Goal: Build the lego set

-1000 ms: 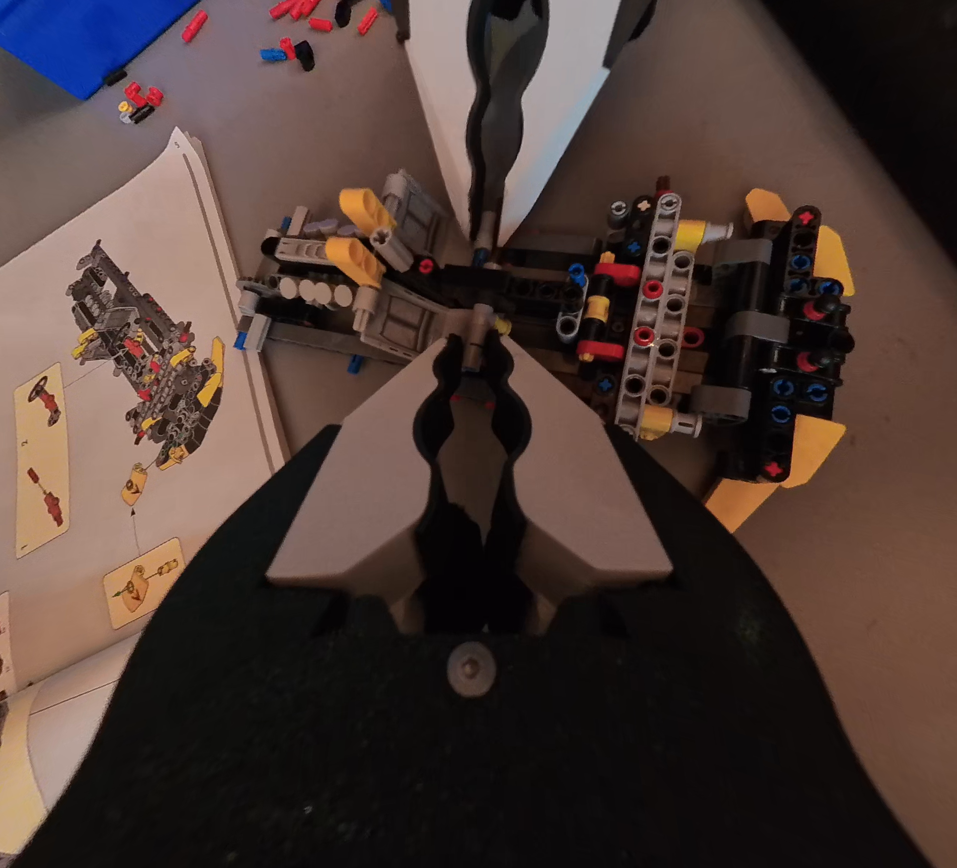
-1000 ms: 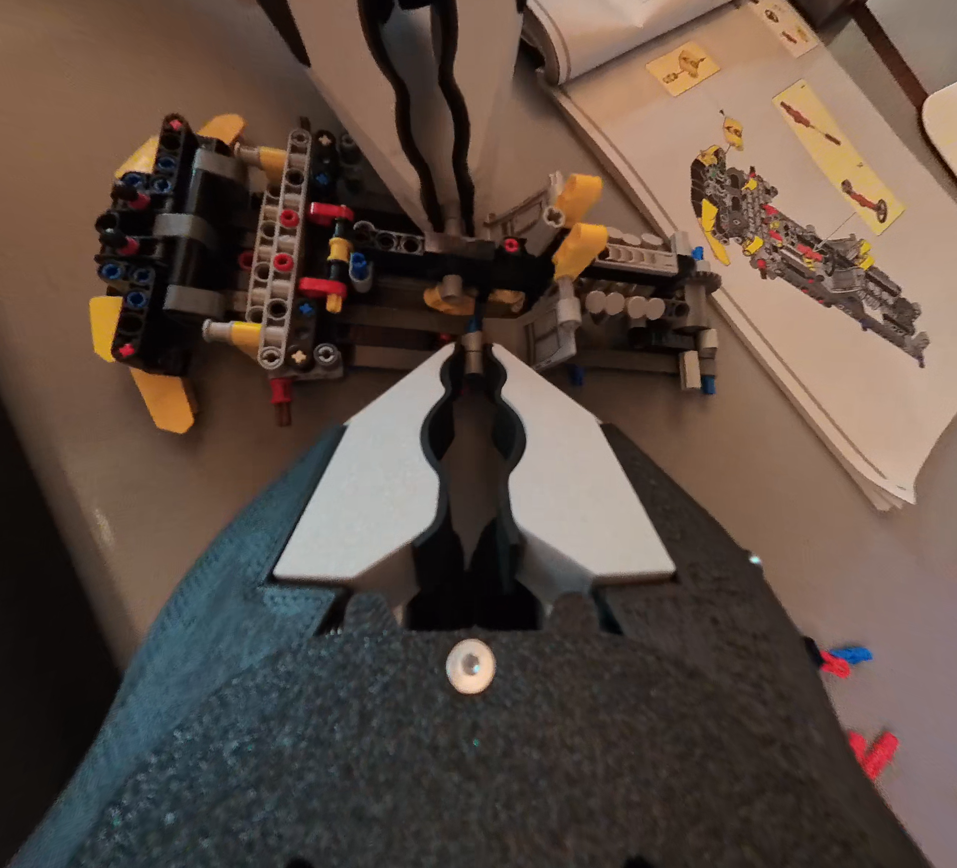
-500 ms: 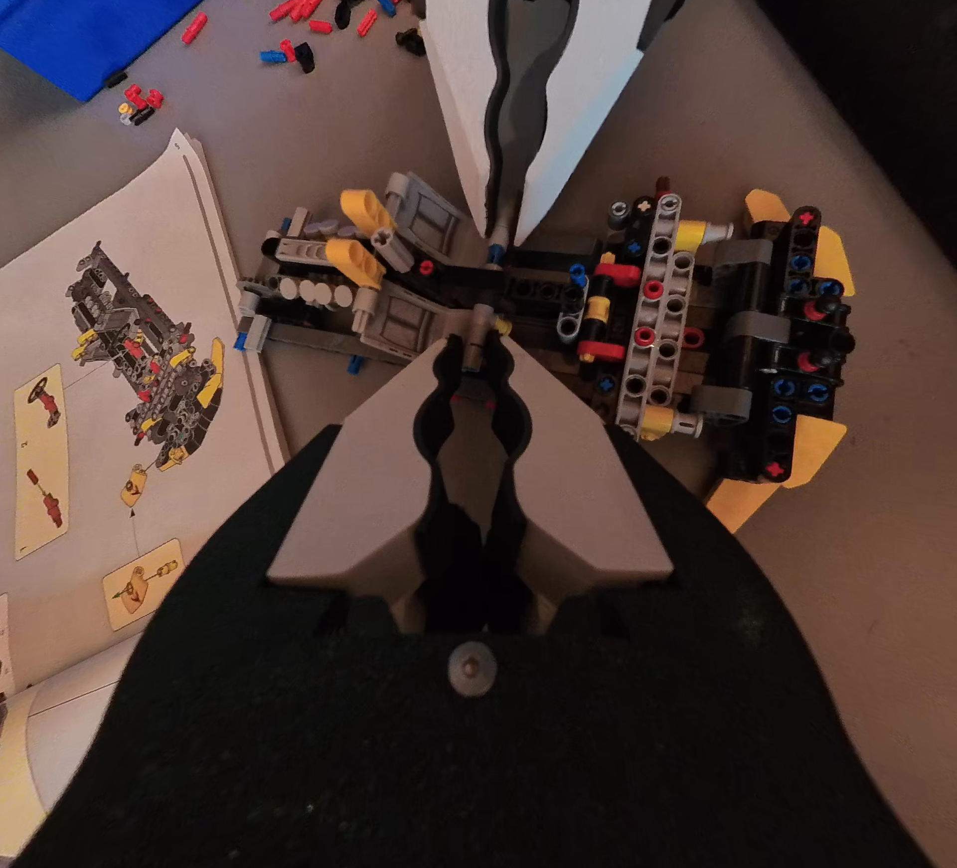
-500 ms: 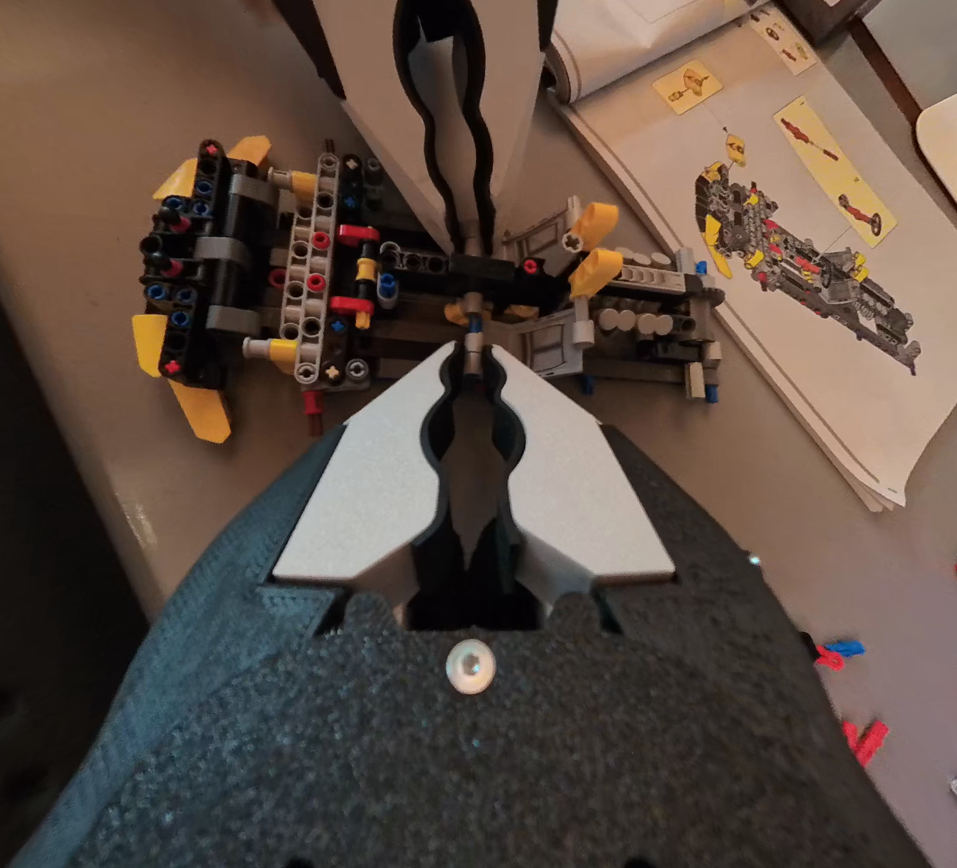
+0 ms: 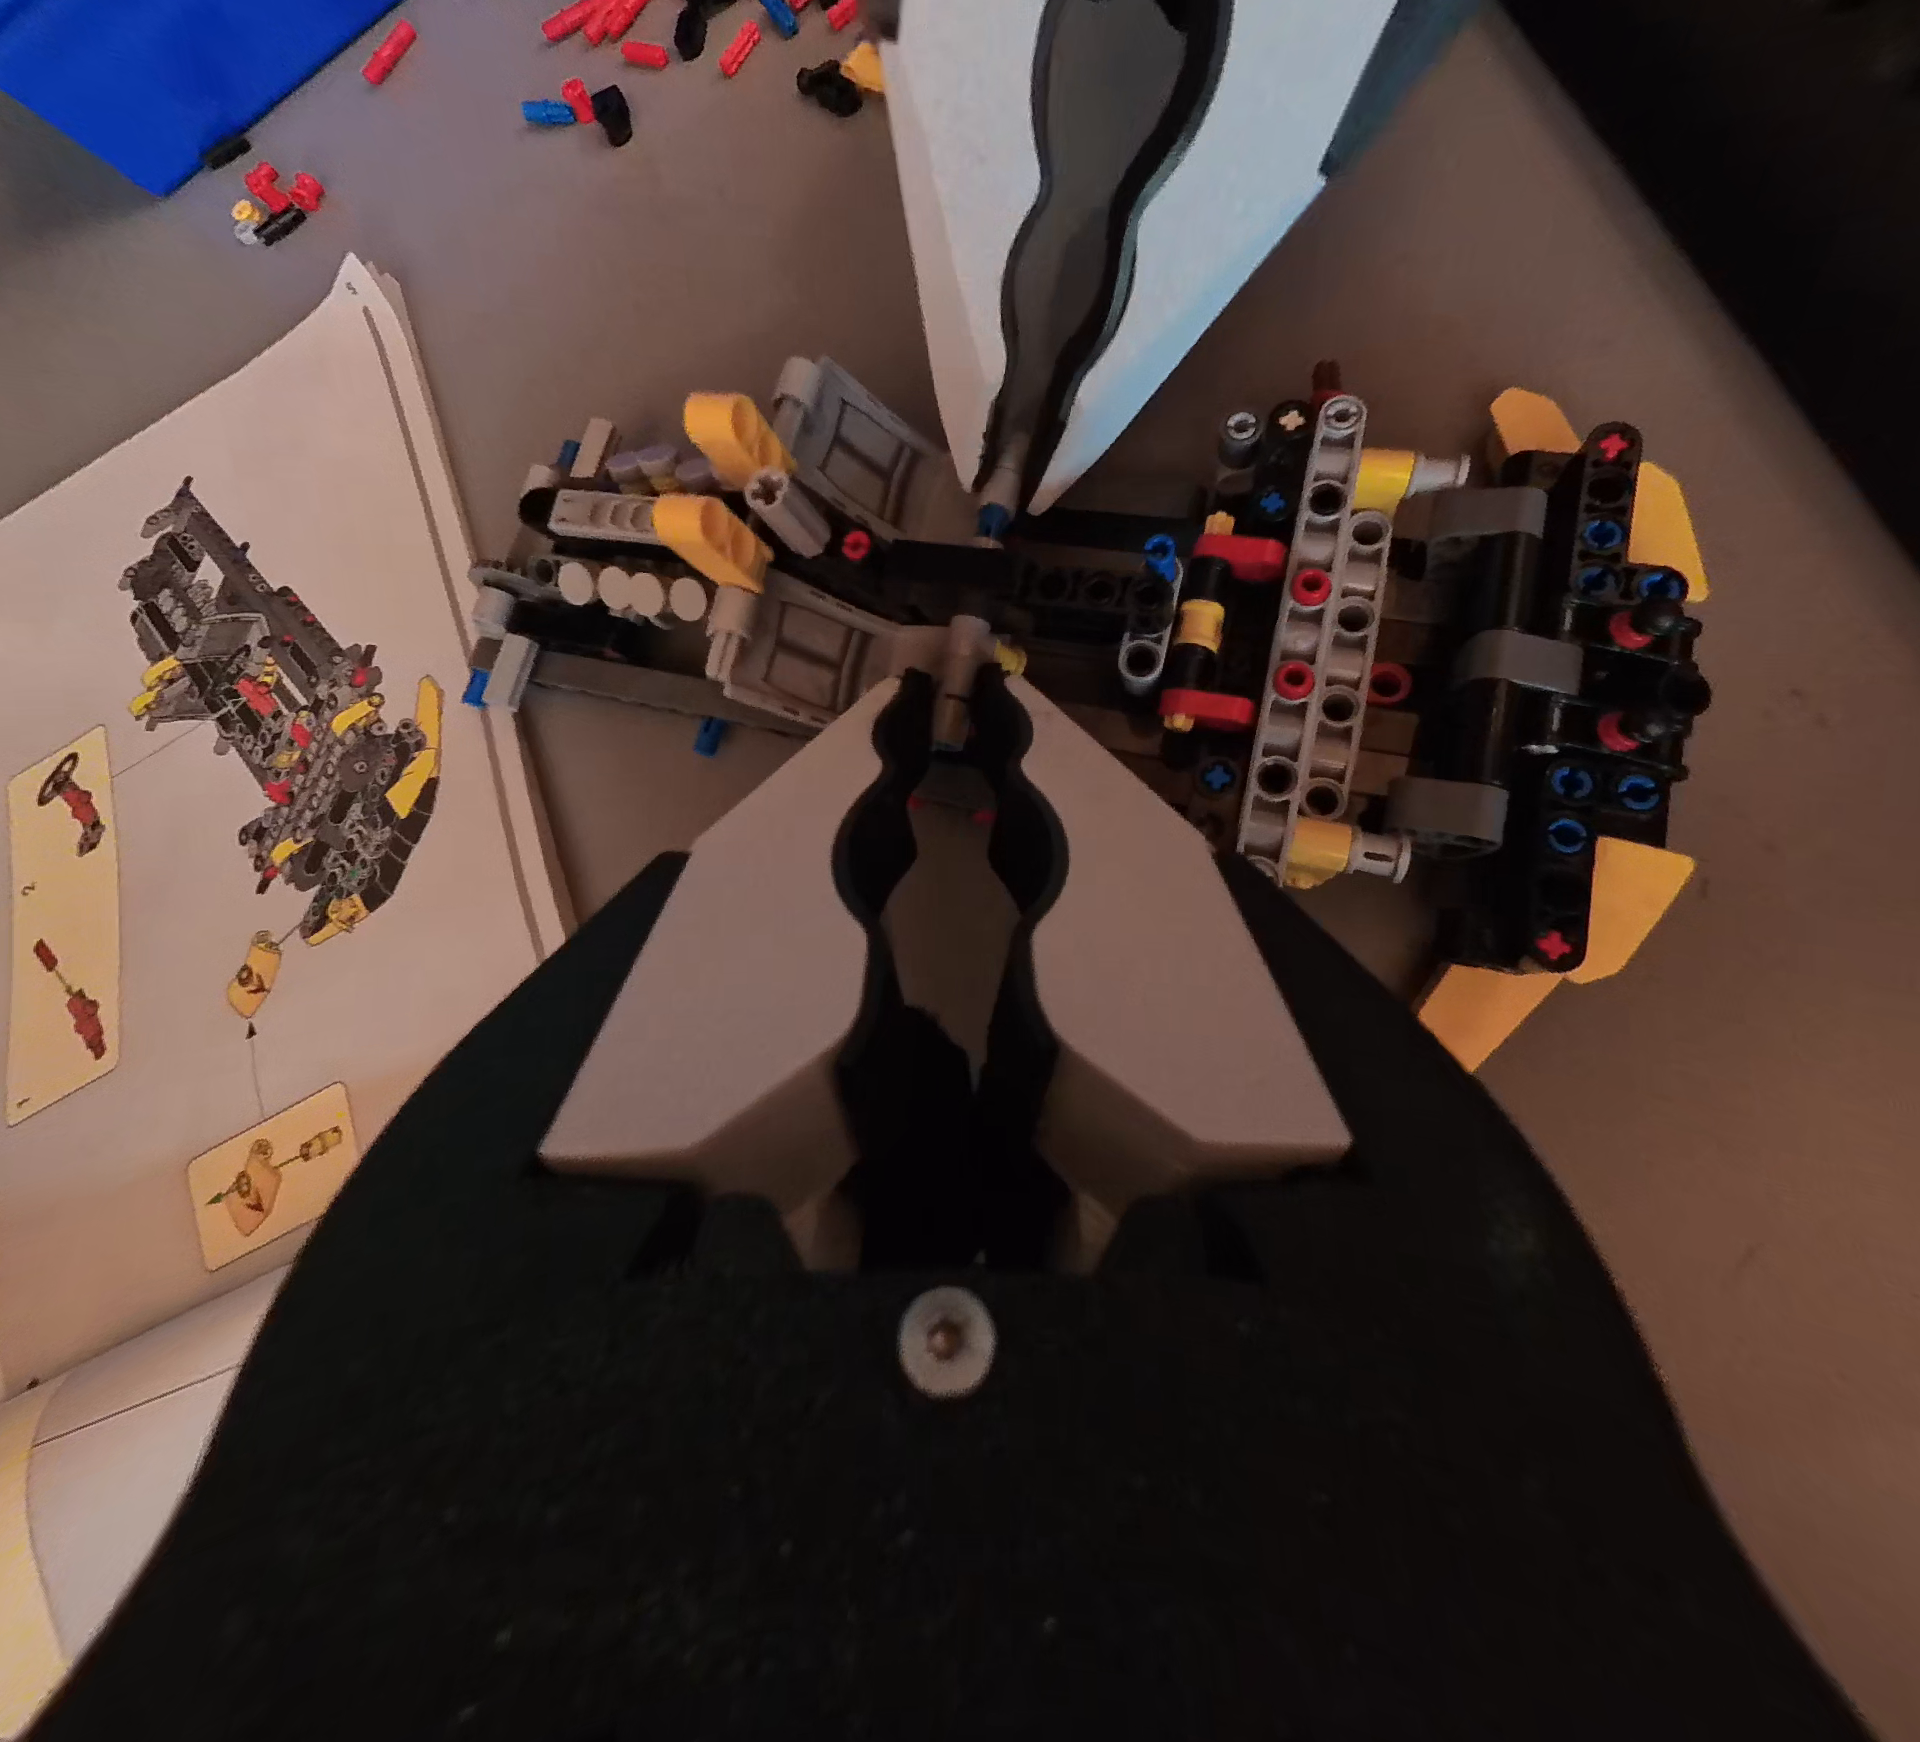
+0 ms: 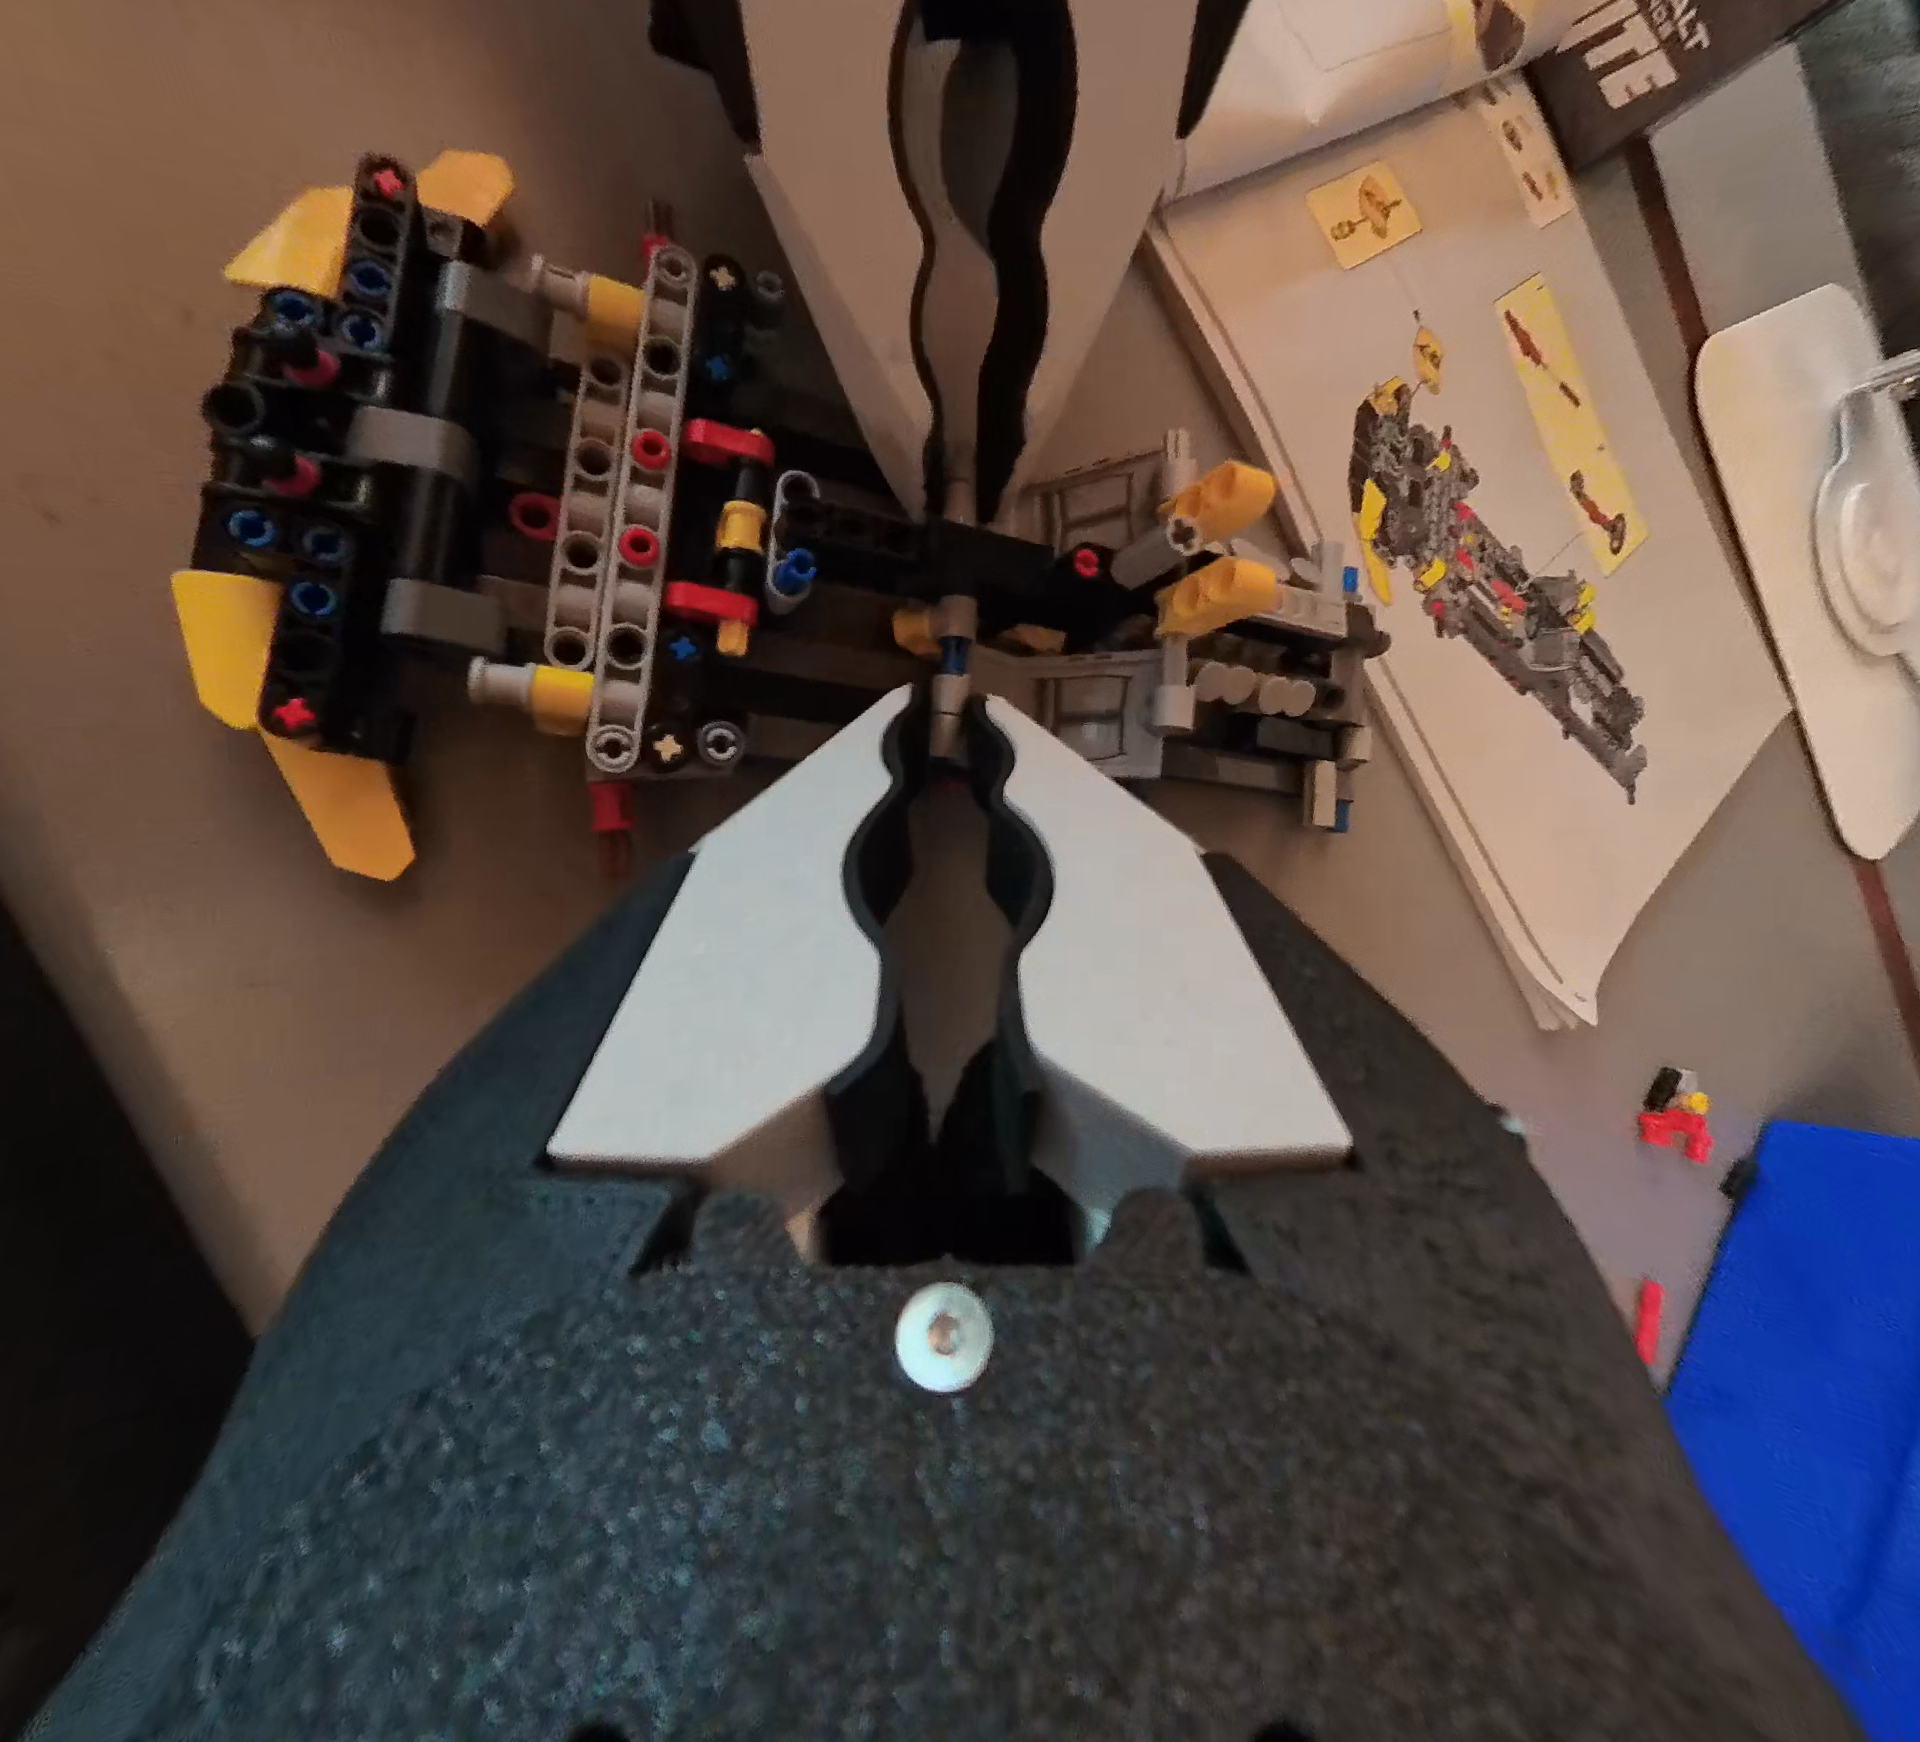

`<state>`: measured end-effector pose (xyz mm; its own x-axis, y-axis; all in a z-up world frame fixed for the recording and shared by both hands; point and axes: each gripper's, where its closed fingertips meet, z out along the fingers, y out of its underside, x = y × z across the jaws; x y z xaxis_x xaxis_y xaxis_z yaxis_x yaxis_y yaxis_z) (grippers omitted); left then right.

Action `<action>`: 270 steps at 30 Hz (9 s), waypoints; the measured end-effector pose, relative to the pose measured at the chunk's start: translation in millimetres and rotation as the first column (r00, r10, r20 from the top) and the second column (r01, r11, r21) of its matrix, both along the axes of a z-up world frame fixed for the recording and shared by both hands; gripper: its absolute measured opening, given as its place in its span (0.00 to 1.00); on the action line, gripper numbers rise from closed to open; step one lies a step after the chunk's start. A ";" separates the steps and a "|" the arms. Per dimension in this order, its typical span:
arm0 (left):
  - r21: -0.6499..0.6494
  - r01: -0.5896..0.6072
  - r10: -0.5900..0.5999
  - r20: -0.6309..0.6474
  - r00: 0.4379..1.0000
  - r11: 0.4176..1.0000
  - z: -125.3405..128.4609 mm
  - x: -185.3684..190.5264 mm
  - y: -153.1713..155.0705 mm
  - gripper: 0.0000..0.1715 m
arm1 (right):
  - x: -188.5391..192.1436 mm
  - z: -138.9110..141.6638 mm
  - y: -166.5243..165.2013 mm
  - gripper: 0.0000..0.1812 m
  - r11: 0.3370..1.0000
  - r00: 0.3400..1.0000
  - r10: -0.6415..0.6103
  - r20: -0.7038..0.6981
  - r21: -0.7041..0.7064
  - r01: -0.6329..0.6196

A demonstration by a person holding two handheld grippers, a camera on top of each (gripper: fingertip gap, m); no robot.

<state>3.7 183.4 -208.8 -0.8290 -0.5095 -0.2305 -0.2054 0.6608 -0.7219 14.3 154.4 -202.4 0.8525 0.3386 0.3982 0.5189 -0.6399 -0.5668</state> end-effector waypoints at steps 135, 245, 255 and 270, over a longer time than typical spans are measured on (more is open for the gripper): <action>0.014 -0.060 0.057 0.146 0.988 0.998 28.8 6.7 -47.7 0.02 | -5.5 23.2 -26.9 0.07 0.979 0.459 -0.197 -0.867 -0.152 0.134; 0.073 -0.086 0.060 0.294 0.954 0.994 26.3 15.8 -62.2 0.03 | -2.5 23.5 -23.6 0.13 0.750 0.323 -0.457 -0.829 -0.164 0.640; -0.019 -0.079 0.081 0.228 0.970 0.997 24.2 11.2 -46.5 0.12 | -2.1 25.9 -28.4 0.06 0.772 0.334 -0.438 -0.835 -0.159 0.615; -0.408 -0.145 0.104 -0.122 0.987 0.901 47.8 20.0 -52.8 0.01 | 4.9 50.1 -23.4 0.22 0.754 0.748 -0.442 -0.495 0.248 0.609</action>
